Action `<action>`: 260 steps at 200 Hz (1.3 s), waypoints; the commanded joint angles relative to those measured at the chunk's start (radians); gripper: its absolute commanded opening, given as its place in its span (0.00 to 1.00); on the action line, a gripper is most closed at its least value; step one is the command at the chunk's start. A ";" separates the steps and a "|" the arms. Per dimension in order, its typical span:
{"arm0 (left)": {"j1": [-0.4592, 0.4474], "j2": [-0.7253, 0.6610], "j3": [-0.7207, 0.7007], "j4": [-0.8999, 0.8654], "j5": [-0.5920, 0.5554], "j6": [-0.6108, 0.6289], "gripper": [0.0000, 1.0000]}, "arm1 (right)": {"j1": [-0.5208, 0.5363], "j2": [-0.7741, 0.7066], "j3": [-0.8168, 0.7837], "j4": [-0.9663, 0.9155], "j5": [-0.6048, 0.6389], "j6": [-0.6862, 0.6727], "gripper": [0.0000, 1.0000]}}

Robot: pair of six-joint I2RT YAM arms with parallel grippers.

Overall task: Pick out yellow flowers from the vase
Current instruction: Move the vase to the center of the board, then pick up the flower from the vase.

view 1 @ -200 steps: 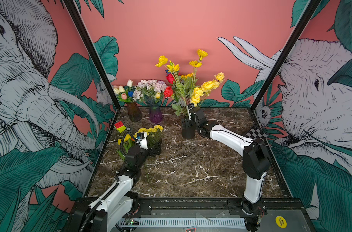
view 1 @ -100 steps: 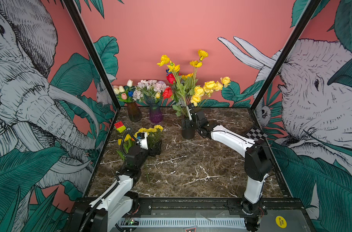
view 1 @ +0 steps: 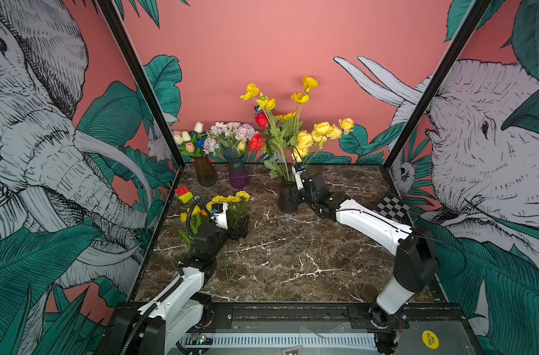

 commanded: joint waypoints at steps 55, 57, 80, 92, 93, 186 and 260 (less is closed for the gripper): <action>-0.076 0.000 0.026 -0.018 0.021 0.051 0.97 | -0.069 -0.353 -0.229 0.044 -0.028 0.034 0.84; -0.078 -0.001 0.025 -0.018 0.021 0.053 0.97 | -0.076 -0.359 -0.233 0.049 -0.033 0.042 0.84; -0.096 0.000 0.022 -0.003 0.024 0.062 0.96 | -0.153 -0.395 -0.264 0.131 -0.118 0.140 0.76; -0.097 0.001 0.020 0.004 0.028 0.063 0.96 | -0.187 -0.390 -0.271 0.189 -0.174 0.197 0.70; -0.097 0.001 0.020 0.004 0.029 0.063 0.96 | -0.191 -0.389 -0.272 0.195 -0.179 0.202 0.69; -0.098 0.001 0.020 0.006 0.037 0.072 0.95 | -0.236 -0.145 -0.154 0.451 -0.360 0.383 0.50; -0.098 0.006 0.018 0.006 0.025 0.076 0.95 | -0.230 -0.016 -0.111 0.507 -0.380 0.394 0.42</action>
